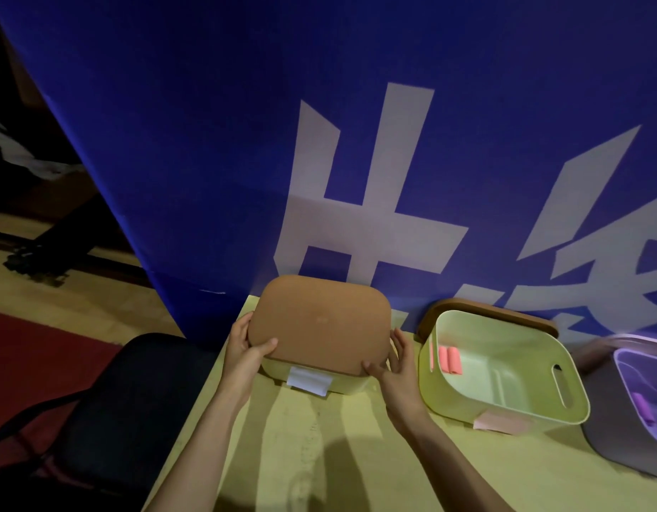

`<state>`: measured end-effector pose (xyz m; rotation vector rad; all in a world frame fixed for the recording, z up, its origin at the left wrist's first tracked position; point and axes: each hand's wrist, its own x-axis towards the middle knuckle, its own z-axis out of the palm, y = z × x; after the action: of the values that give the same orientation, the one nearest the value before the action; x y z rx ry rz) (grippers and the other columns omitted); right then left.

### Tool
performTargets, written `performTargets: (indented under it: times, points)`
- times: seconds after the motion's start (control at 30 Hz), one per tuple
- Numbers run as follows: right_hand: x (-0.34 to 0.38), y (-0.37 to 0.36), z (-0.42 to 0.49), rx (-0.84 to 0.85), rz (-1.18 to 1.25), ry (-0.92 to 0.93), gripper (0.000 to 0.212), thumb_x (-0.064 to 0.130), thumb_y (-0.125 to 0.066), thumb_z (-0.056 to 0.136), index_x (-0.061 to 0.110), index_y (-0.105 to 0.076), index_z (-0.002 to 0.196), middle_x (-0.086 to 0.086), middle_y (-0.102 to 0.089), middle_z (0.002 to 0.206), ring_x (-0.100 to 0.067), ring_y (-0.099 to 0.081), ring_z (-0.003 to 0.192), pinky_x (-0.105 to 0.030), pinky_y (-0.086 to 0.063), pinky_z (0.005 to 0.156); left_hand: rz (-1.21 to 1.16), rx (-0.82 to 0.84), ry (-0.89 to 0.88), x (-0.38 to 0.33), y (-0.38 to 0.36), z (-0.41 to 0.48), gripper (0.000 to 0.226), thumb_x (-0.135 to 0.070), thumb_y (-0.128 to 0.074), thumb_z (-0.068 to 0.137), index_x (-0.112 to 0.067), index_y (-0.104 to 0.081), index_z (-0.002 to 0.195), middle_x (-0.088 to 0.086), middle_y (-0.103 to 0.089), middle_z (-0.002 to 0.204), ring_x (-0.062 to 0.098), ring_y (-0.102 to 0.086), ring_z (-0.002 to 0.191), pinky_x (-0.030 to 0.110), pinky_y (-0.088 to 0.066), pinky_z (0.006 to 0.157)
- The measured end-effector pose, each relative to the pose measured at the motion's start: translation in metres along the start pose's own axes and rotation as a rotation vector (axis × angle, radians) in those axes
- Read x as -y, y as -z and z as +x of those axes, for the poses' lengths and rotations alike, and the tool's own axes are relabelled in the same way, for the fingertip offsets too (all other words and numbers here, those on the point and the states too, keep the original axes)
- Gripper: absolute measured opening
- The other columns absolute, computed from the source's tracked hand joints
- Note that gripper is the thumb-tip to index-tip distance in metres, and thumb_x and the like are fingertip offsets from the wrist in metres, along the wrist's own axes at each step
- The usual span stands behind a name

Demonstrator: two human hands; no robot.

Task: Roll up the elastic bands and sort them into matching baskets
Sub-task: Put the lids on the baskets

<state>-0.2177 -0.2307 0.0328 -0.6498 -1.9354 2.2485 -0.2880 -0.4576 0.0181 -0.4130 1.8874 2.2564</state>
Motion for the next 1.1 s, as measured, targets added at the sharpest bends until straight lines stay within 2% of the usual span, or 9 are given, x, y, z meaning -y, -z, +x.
performTargets:
  times: [0.1,0.17,0.23,0.37,0.47,0.67,0.77,0.9,1.1]
  points:
    - [-0.003,0.003,-0.003,0.005,0.016,0.008,0.076,-0.015,-0.060,0.082,0.021,-0.028,0.141,0.007,-0.039,0.138,-0.013,-0.043,0.126,-0.028,-0.043,0.096,0.219,-0.014,0.002,-0.005,-0.003,0.003,0.073,-0.001,-0.064,0.085,-0.030,-0.029,0.142,0.001,-0.037,0.147,0.022,-0.039,0.132,0.037,-0.039,0.102]
    - [-0.003,0.004,-0.004,0.011,0.016,0.022,0.075,-0.014,-0.060,0.082,0.023,-0.028,0.139,0.008,-0.039,0.138,-0.011,-0.043,0.125,-0.021,-0.044,0.090,0.591,-0.018,-0.107,-0.012,-0.011,0.007,0.086,0.000,-0.063,0.085,-0.030,-0.015,0.150,-0.001,-0.010,0.159,0.022,-0.010,0.146,0.047,-0.015,0.118]
    - [-0.004,0.003,-0.004,0.023,0.012,0.023,0.074,-0.012,-0.060,0.083,0.024,-0.028,0.140,0.010,-0.039,0.136,-0.008,-0.046,0.121,-0.018,-0.046,0.085,0.951,0.059,-0.300,-0.017,-0.029,0.007,0.083,0.003,-0.055,0.086,-0.027,-0.015,0.151,-0.005,0.001,0.160,0.015,0.009,0.147,0.041,0.005,0.119]
    - [-0.008,0.004,-0.003,0.035,-0.002,0.028,0.071,-0.009,-0.061,0.084,0.027,-0.029,0.136,0.014,-0.042,0.129,0.003,-0.050,0.110,-0.018,-0.048,0.083,1.262,0.215,-0.376,-0.010,-0.073,0.008,0.053,-0.025,-0.031,0.102,-0.024,-0.013,0.152,-0.006,0.002,0.161,0.012,0.010,0.147,0.039,0.010,0.118]
    - [-0.007,0.006,-0.001,0.037,-0.010,-0.002,0.071,-0.010,-0.062,0.083,0.027,-0.030,0.135,0.009,-0.041,0.133,-0.001,-0.050,0.112,-0.021,-0.049,0.084,1.427,0.173,-0.377,-0.002,-0.087,0.015,0.057,-0.046,-0.017,0.101,-0.025,-0.003,0.153,-0.007,0.008,0.160,0.015,0.013,0.147,0.045,0.014,0.116]
    - [0.017,-0.002,0.030,-0.023,-0.423,0.168,0.050,0.016,-0.058,0.093,0.026,-0.039,0.138,0.008,-0.037,0.144,-0.016,-0.034,0.136,-0.032,-0.036,0.108,1.529,0.102,-0.422,0.009,-0.089,0.016,0.065,-0.055,0.000,0.095,-0.024,-0.002,0.152,-0.006,0.006,0.160,0.016,0.010,0.147,0.049,0.009,0.117]
    - [0.025,-0.021,0.060,0.033,-0.831,0.324,0.050,0.032,-0.042,0.100,0.017,-0.031,0.146,0.000,-0.021,0.158,-0.017,-0.015,0.146,-0.034,-0.017,0.117,1.507,0.075,-0.449,0.010,-0.090,0.016,0.081,-0.056,0.014,0.081,-0.024,-0.008,0.152,-0.005,0.000,0.161,0.016,0.005,0.148,0.049,0.007,0.117]
    - [0.013,-0.038,0.080,0.017,-1.324,0.315,0.073,0.057,-0.004,0.094,0.013,-0.011,0.152,-0.004,-0.007,0.161,-0.020,0.004,0.148,-0.035,0.005,0.117,1.515,0.070,-0.469,0.010,-0.091,0.014,0.081,-0.054,0.014,0.081,-0.024,-0.011,0.152,-0.004,-0.004,0.160,0.016,0.002,0.148,0.048,0.005,0.116]
    - [0.004,-0.039,0.081,-0.020,-1.393,0.373,0.088,0.058,0.011,0.082,0.008,-0.007,0.152,-0.009,-0.007,0.160,-0.022,0.003,0.148,-0.033,0.012,0.114,1.511,0.031,-0.511,0.014,-0.092,0.018,0.071,-0.051,-0.004,0.091,-0.018,-0.029,0.148,0.001,-0.023,0.157,0.021,-0.017,0.146,0.051,-0.005,0.116]
